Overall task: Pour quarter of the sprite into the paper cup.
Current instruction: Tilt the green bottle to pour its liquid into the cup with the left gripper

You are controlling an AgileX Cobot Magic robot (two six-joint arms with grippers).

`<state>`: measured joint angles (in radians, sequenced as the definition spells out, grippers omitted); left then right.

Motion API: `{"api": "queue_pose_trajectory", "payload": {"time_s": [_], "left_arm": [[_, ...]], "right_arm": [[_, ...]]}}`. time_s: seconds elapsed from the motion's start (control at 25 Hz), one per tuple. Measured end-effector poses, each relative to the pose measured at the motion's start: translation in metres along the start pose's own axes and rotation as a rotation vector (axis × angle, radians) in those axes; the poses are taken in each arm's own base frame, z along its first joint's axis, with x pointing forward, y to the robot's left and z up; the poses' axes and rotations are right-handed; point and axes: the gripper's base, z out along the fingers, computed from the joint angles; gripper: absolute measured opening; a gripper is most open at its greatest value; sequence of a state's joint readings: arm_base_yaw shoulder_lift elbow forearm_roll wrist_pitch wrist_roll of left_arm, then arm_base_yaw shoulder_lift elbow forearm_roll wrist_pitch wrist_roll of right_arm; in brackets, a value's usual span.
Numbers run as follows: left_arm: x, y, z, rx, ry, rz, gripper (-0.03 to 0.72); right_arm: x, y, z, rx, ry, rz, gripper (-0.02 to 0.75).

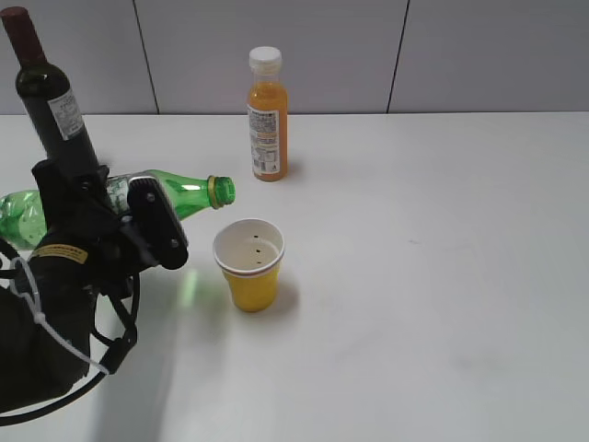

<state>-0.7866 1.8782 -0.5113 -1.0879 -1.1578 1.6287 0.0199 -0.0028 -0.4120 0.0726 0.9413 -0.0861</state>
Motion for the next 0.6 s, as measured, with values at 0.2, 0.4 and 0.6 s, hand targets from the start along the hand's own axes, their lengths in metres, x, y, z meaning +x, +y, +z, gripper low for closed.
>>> {"api": "queue_pose_trajectory", "payload": {"time_s": [0.2,0.4,0.6], "left_arm": [[-0.0009,0.0,0.0,-0.001,-0.009,0.005,0.473],[0.0006,-0.002,-0.002,0.005,-0.043,0.04,0.473],[0.0074,-0.0067,-0.005,0.023,-0.046,0.074,0.473]], "right_arm": [[0.0,0.0,0.0,0.0,0.0,0.0,0.592],[0.0,0.0,0.0,0.0,0.0,0.0,0.592],[0.0,0.0,0.0,0.0,0.0,0.0,0.592]]}}
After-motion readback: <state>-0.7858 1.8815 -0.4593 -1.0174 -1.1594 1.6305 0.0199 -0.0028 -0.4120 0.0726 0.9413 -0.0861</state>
